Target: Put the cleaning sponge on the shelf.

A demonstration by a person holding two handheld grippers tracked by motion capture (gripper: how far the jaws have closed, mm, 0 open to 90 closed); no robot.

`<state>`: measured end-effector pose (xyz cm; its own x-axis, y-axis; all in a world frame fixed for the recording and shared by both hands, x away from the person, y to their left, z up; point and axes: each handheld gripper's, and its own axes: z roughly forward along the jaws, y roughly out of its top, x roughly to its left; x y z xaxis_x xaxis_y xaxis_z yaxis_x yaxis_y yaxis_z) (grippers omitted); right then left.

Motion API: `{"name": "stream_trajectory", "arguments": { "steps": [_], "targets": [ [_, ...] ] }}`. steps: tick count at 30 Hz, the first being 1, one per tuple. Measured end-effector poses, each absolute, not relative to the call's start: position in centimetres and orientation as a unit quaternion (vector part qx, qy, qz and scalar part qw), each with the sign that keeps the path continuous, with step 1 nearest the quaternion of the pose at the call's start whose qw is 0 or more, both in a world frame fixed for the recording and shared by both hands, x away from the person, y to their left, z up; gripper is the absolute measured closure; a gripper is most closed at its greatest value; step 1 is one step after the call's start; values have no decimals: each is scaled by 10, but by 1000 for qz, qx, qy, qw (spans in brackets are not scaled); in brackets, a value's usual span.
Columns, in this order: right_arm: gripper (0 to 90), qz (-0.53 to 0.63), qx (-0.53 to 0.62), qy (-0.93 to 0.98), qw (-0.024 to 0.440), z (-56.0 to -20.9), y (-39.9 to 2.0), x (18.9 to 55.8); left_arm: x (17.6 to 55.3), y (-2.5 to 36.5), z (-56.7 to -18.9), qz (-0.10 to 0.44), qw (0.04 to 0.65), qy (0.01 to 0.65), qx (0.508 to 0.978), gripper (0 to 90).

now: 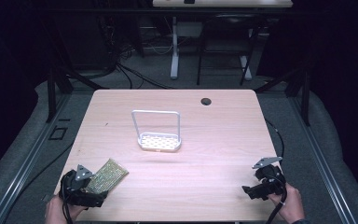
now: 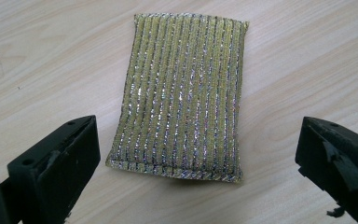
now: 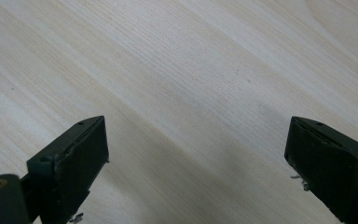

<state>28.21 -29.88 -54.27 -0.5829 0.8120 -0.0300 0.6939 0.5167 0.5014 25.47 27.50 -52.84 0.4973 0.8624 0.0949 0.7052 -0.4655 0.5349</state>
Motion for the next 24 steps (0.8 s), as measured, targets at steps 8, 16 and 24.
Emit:
{"name": "stream_trajectory", "arguments": {
  "steps": [8, 16, 24],
  "targets": [
    [55, 217, 433, 865, 131, -545, -295, 282, 261, 269, -534, 143, 191, 463, 854, 0],
    [67, 216, 432, 865, 134, -546, -293, 283, 274, 264, -533, 134, 187, 457, 859, 0],
    [69, 211, 432, 866, 136, -545, -293, 283, 289, 265, -541, 125, 180, 461, 860, 0]
  ]
}}
